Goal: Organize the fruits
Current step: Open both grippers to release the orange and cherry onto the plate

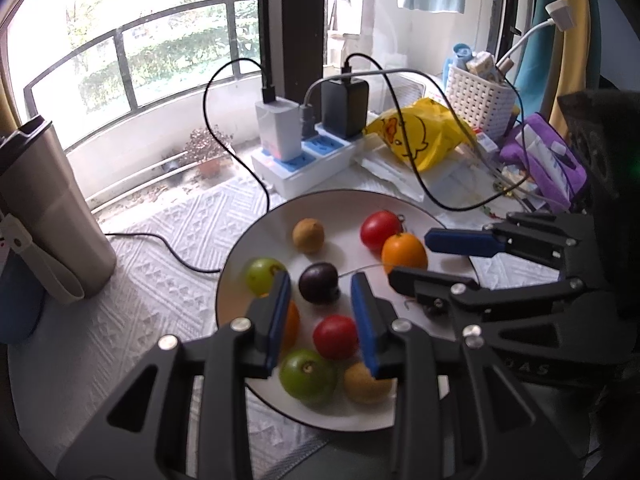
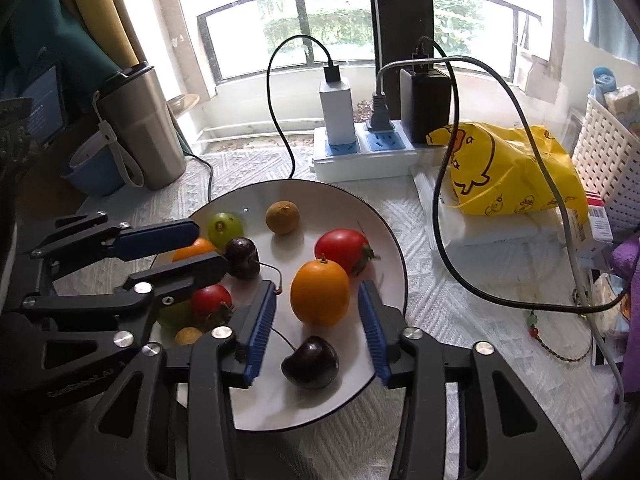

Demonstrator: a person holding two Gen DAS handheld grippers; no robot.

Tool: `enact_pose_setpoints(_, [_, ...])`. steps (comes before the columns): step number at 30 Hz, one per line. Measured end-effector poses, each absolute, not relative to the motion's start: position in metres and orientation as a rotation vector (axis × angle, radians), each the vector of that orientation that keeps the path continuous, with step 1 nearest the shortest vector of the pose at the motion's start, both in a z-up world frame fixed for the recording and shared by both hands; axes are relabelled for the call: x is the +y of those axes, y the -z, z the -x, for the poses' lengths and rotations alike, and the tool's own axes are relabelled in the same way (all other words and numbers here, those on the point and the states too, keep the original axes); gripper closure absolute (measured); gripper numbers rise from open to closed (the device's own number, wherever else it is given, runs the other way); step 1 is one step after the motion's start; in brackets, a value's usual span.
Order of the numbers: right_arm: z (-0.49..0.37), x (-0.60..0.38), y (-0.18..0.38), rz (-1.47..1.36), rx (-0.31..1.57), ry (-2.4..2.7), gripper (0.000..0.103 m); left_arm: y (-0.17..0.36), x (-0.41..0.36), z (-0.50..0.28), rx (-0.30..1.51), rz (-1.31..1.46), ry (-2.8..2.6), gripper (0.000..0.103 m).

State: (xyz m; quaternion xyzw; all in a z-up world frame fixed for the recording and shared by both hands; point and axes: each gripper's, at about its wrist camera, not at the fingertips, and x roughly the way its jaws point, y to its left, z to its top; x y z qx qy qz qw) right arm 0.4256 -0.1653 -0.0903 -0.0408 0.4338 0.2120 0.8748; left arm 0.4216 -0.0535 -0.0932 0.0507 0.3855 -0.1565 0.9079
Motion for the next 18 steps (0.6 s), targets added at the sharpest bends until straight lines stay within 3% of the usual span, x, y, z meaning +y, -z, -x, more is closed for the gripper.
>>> enact_pose_setpoints(13, [-0.403, -0.166, 0.072, 0.082, 0.88, -0.436, 0.055, 0.068, -0.048, -0.391, 0.753, -0.083, 0.29, 0.068])
enact_pose_setpoints(18, [-0.389, -0.169, 0.064, 0.08, 0.866, -0.422, 0.055, 0.056, -0.044, -0.371, 0.729, -0.071, 0.285, 0.063])
